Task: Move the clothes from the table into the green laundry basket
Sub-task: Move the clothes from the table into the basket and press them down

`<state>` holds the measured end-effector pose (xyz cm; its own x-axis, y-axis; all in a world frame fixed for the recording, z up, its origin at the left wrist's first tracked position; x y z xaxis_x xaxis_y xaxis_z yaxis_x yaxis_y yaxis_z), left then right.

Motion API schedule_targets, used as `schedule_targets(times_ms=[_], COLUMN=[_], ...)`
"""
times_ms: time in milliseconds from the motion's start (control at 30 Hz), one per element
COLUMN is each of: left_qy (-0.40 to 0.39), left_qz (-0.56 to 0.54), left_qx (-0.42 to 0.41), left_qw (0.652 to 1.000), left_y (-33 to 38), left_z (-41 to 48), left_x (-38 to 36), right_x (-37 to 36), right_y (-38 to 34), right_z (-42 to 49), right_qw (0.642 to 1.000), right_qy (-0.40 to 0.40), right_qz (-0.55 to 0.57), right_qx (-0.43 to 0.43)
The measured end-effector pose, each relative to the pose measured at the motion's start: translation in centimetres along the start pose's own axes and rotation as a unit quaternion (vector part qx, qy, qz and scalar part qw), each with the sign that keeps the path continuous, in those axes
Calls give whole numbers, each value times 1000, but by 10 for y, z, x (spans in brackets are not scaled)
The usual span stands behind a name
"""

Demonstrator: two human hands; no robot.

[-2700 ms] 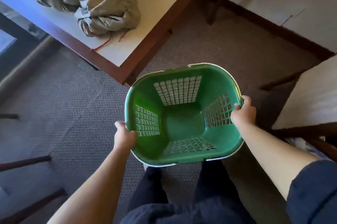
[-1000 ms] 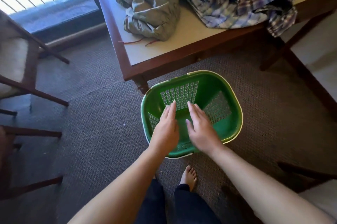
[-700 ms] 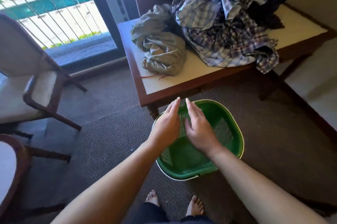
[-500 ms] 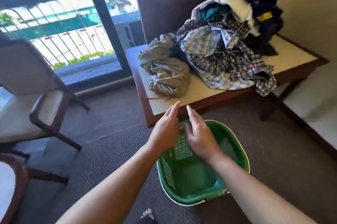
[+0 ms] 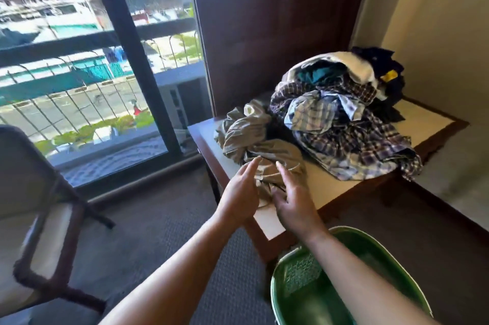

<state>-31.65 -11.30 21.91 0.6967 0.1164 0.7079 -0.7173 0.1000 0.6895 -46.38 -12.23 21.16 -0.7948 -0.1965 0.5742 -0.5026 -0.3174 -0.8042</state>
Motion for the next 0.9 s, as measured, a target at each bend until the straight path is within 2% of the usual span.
schedule_targets(times_ms=[100,200,367,533,633,800,900], left_qy=[-15,-40,-69,-59,-95,-131,-159], left_qz=[0,-7,0,-10,16,53,61], left_qx=[2,-1,-32,-76,-35,-16,25], left_qw=[1000,999,997,995,995,990,985], left_y=[-37,-63,-83,-95,-120,-151,-175], left_z=[27,54,108,158,193,250,286], left_x=[26,36,33,42,48,45,33], right_x=[-21,-31,-33,-36,-44,-69,-83], right_y=[-14,-23,-4,26,41,74,99], right_z=[29,50,82,126,165,216,231], right_qw=[999,998,995,989,984,964,951], right_qy=[26,52,67,42,15,-48,-50], right_qz=[-2,-39,-58,-87,-106,-151,-175], right_qx=[-24,-9,-46,-114,-142,-214,-249])
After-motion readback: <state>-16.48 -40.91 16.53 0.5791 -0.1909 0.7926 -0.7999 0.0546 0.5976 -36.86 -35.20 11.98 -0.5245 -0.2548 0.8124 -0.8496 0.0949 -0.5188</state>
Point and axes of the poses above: each hand's wrist, its own z-axis towards the middle knuckle, its own x-axis out of the back of the hand, y = z × x, the point moved 6 cm from there along z, towards the middle knuckle, and after that the axes turned 3 degrees about -y, right-handed, at the moved point
